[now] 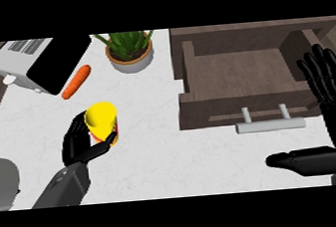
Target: Pick up the cup, place it into the drawer and close the drawer
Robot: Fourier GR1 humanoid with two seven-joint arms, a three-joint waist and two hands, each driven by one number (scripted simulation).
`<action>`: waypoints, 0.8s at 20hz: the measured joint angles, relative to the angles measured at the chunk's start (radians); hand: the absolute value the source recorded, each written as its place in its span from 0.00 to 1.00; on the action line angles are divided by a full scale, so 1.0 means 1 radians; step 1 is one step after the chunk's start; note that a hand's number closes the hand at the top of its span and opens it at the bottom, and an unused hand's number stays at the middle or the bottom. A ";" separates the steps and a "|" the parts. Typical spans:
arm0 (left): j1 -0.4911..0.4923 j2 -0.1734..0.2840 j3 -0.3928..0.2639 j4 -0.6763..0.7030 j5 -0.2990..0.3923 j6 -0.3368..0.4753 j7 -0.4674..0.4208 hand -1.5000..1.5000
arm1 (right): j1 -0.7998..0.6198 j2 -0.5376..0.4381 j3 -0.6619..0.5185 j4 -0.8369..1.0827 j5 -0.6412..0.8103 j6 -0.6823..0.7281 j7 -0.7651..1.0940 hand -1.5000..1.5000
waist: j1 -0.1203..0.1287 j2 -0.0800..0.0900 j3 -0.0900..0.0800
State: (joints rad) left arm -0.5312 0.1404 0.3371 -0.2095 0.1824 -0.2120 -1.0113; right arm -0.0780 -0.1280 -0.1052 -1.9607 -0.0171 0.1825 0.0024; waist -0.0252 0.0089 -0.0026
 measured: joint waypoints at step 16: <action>0.049 0.054 0.007 -0.083 0.025 -0.114 0.006 1.00 | -0.027 0.005 0.005 0.032 0.029 -0.015 0.000 0.00 | 0.008 -0.001 0.000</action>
State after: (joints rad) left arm -0.4825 0.1944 0.3439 -0.2925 0.2079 -0.3259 -1.0049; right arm -0.1054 -0.1232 -0.1005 -1.9287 0.0114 0.1676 0.0025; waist -0.0167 0.0076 -0.0029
